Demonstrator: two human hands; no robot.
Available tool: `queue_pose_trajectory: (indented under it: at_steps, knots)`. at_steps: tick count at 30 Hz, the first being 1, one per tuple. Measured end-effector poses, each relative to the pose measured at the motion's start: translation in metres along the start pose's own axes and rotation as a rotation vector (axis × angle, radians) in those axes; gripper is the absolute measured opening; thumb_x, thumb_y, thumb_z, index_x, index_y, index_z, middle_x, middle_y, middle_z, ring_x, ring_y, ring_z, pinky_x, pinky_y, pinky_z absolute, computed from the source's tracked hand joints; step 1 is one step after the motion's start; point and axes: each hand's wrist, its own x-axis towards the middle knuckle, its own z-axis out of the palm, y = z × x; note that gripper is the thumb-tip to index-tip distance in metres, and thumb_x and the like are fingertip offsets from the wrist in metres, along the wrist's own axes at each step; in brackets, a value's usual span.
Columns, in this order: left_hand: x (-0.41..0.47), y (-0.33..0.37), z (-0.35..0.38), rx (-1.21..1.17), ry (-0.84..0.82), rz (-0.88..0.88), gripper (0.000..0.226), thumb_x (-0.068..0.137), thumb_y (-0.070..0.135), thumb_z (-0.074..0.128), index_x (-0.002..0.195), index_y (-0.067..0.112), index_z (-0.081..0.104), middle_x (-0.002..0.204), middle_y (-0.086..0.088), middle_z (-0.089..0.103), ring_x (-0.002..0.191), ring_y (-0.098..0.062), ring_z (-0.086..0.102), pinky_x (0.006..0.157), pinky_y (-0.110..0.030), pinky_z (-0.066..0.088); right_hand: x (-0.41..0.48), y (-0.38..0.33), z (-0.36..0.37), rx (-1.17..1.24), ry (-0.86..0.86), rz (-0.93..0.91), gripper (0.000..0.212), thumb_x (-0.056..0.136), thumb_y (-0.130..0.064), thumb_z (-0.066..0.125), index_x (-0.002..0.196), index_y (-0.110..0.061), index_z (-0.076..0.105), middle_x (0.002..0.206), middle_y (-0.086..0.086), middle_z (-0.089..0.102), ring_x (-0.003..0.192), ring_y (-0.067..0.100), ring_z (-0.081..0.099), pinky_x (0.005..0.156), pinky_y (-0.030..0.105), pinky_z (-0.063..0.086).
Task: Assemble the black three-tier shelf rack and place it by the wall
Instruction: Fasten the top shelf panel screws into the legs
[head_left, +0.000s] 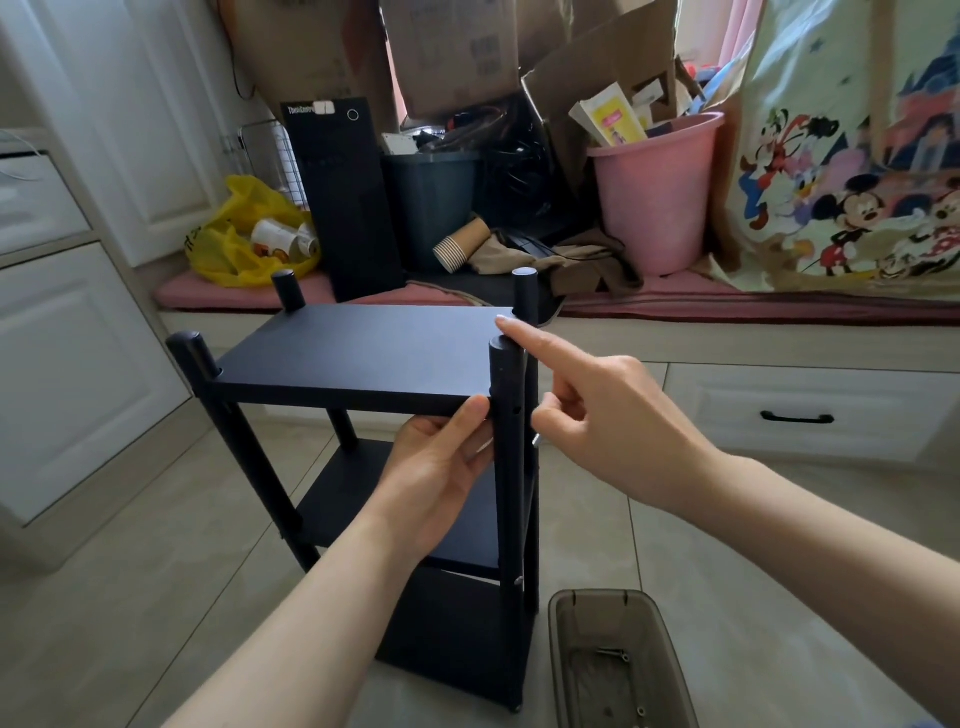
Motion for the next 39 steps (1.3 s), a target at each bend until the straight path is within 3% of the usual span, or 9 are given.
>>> queue_pose_trajectory:
  at_steps: [4,7,13,20,24,27,29,33,39]
  knots:
    - [0.001,0.003,-0.002,0.008,-0.014,0.001,0.027,0.097,0.02,0.059,0.116,0.008,0.075,0.131,-0.02,0.067,0.125,-0.033,0.063,0.093,-0.036,0.056,0.007,-0.011,0.002,-0.07,0.035,0.004,0.067,0.082,-0.009,0.059,0.145,-0.031,0.048,0.054,-0.014,0.05,0.058,0.011,0.05,0.071,0.041,0.053]
    - [0.001,0.003,-0.002,0.006,-0.024,-0.001,0.03,0.097,0.02,0.059,0.119,0.005,0.072,0.131,-0.02,0.066,0.124,-0.034,0.063,0.094,-0.038,0.056,0.006,-0.012,0.001,-0.061,0.042,0.016,0.068,0.082,-0.005,0.06,0.145,-0.028,0.049,0.057,-0.01,0.054,0.061,0.016,0.054,0.074,0.042,0.053]
    - [0.001,0.004,-0.001,0.005,-0.008,-0.005,0.03,0.093,0.021,0.062,0.116,0.006,0.072,0.126,-0.019,0.069,0.121,-0.034,0.065,0.091,-0.04,0.057,0.004,-0.009,0.006,0.009,0.058,0.018,0.075,0.079,-0.002,0.059,0.147,-0.031,0.046,0.05,-0.016,0.043,0.055,0.012,0.046,0.069,0.033,0.05]
    - [-0.001,0.003,0.0,0.002,-0.027,-0.005,0.023,0.095,0.022,0.061,0.108,0.013,0.078,0.125,-0.017,0.07,0.121,-0.032,0.065,0.09,-0.038,0.057,-0.001,0.0,0.01,0.213,0.0,0.059,0.073,0.086,0.001,0.055,0.146,-0.038,0.042,0.056,-0.013,0.045,0.053,0.006,0.042,0.061,0.009,0.039]
    - [-0.002,0.003,-0.001,0.01,-0.063,-0.008,0.029,0.095,0.024,0.064,0.118,0.007,0.074,0.13,-0.019,0.067,0.125,-0.033,0.063,0.094,-0.037,0.056,-0.006,-0.001,0.008,0.287,0.097,0.058,0.047,0.092,-0.002,0.055,0.131,-0.027,0.052,0.063,-0.002,0.052,0.056,0.013,0.047,0.064,0.024,0.047]
    - [-0.001,0.003,-0.001,0.024,-0.051,-0.002,0.03,0.094,0.025,0.067,0.117,0.007,0.074,0.13,-0.019,0.067,0.125,-0.032,0.063,0.095,-0.037,0.055,-0.01,0.0,0.005,0.278,0.148,0.079,0.021,0.093,-0.006,0.061,0.108,-0.02,0.063,0.066,-0.005,0.06,0.064,0.018,0.059,0.072,0.036,0.05]
    - [0.0,0.005,-0.002,0.037,-0.058,-0.001,0.031,0.091,0.025,0.07,0.116,0.008,0.075,0.128,-0.018,0.068,0.123,-0.032,0.064,0.096,-0.038,0.055,-0.013,0.0,0.004,0.246,0.157,0.076,0.01,0.091,-0.008,0.067,0.091,-0.018,0.07,0.072,-0.008,0.067,0.072,0.013,0.066,0.071,0.032,0.052]
    - [-0.001,0.008,-0.005,0.058,-0.103,-0.017,0.03,0.087,0.02,0.072,0.114,0.008,0.077,0.124,-0.018,0.07,0.121,-0.031,0.066,0.097,-0.038,0.055,-0.02,0.001,0.002,0.24,0.179,0.082,0.015,0.084,-0.008,0.075,0.082,-0.023,0.073,0.075,-0.013,0.071,0.077,0.007,0.068,0.069,0.014,0.05]
    - [-0.003,0.008,-0.003,0.052,-0.08,-0.038,0.03,0.08,0.018,0.075,0.108,0.009,0.079,0.121,-0.016,0.072,0.117,-0.029,0.068,0.095,-0.037,0.056,-0.026,0.005,-0.005,0.152,0.261,0.037,0.008,0.078,-0.017,0.081,0.083,-0.021,0.075,0.073,-0.015,0.07,0.073,0.008,0.067,0.069,0.019,0.052]
